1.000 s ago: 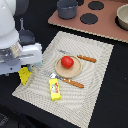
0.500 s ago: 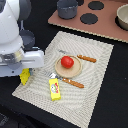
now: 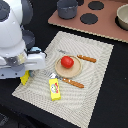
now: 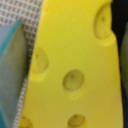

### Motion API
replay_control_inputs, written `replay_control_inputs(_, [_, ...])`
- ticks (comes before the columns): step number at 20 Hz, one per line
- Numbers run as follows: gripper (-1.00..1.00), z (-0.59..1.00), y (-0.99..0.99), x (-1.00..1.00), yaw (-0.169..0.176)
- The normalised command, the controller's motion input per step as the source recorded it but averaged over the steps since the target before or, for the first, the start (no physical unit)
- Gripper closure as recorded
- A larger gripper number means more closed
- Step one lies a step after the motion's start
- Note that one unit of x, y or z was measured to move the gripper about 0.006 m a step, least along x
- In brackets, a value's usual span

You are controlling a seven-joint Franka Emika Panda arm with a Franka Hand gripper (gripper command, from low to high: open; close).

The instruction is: Interact with the objects in diverse but meaningful ways.

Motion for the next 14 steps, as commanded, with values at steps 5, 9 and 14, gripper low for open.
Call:
replay_control_inputs(5, [1.00, -0.14, -0.02, 0.01, 0.000])
replay_control_inputs(9, [1.00, 0.16, -0.16, -0.29, 0.003])
replay_control_inputs(14, [1.00, 0.64, -0.25, -0.41, 0.000])
